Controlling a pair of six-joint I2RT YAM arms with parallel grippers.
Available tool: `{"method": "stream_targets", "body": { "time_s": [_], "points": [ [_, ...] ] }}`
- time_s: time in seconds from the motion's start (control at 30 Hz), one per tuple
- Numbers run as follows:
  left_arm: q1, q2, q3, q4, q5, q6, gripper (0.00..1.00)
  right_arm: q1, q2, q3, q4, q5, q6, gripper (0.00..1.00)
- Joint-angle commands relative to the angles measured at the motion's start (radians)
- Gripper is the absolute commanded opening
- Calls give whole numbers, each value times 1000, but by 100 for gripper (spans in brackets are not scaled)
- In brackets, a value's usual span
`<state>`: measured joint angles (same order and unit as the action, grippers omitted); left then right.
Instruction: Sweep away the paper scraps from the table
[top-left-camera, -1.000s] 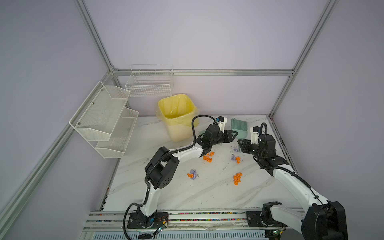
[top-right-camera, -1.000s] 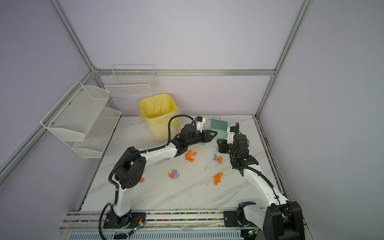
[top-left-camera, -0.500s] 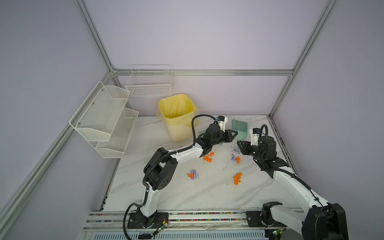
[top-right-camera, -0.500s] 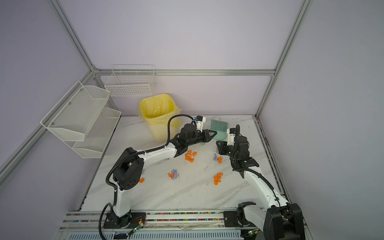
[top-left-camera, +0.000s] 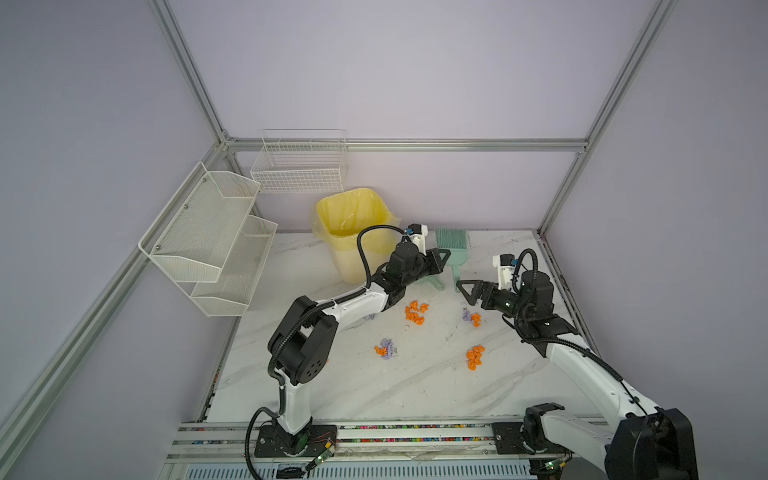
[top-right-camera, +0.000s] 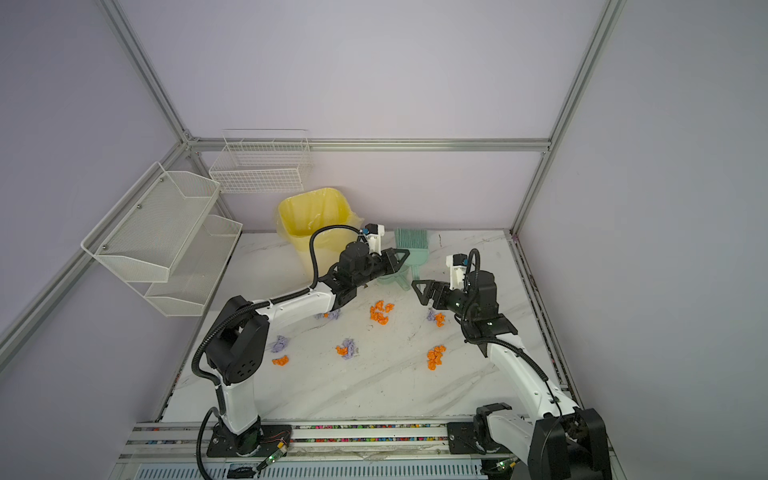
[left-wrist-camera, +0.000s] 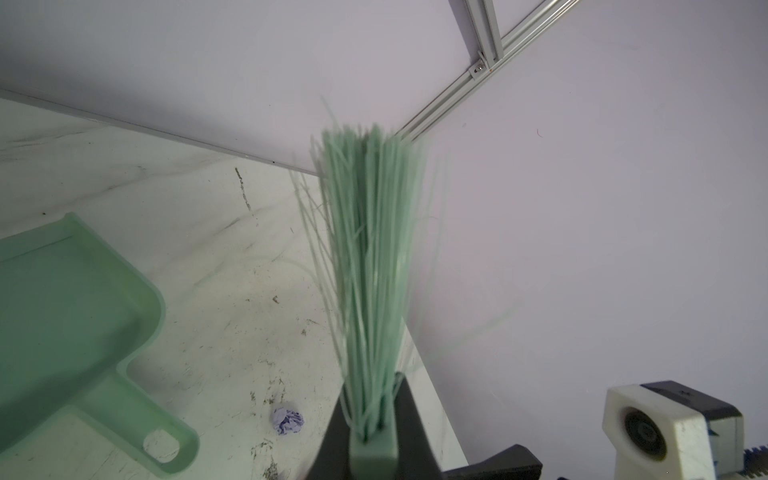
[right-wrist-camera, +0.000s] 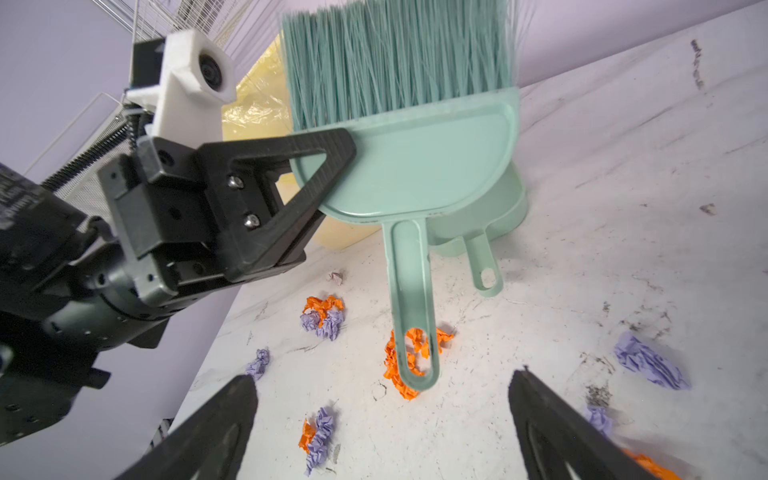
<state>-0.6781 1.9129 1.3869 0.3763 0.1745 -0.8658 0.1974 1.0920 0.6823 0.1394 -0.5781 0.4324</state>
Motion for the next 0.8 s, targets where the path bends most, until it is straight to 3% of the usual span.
{"method": "stream_targets", "body": {
  "time_s": [0.0, 0.23, 0.4, 0.57, 0.67, 0.77],
  "points": [
    [17, -58, -55, 98, 6, -34, 0, 3, -17, -19, 74, -38, 85, 97],
    [47, -88, -70, 103, 28, -22, 0, 3, -32, -60, 194, -45, 200, 97],
    [81, -76, -68, 171, 68, -60, 0, 3, -39, -112, 354, 57, 355, 97],
    [106, -55, -104, 328, 98, -78, 0, 3, -17, -151, 492, 144, 397, 95],
    [118, -43, -105, 377, 95, -100, 0, 2, 52, -125, 512, 101, 381, 97],
    [127, -13, -70, 402, 130, -146, 0, 2, 147, -133, 673, -29, 486, 97]
  ]
}}
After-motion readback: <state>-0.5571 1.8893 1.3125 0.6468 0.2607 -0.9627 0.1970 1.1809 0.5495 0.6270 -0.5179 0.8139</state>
